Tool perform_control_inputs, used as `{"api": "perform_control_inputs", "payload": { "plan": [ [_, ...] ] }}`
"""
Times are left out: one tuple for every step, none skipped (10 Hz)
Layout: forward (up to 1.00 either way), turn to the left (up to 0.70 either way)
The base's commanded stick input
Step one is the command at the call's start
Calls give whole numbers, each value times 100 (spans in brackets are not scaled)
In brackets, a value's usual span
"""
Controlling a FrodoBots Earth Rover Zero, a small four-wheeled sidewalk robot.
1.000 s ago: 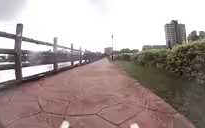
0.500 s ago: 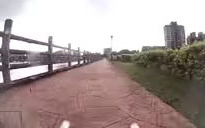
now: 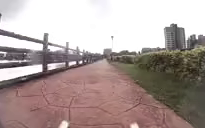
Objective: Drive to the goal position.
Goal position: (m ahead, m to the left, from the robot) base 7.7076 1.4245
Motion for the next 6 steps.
{"api": "perform_control_inputs", "payload": {
  "plan": [
    [70, 0],
    [70, 0],
    [70, 0],
    [70, 2],
    [70, 2],
    [70, 2]
  ]
}}
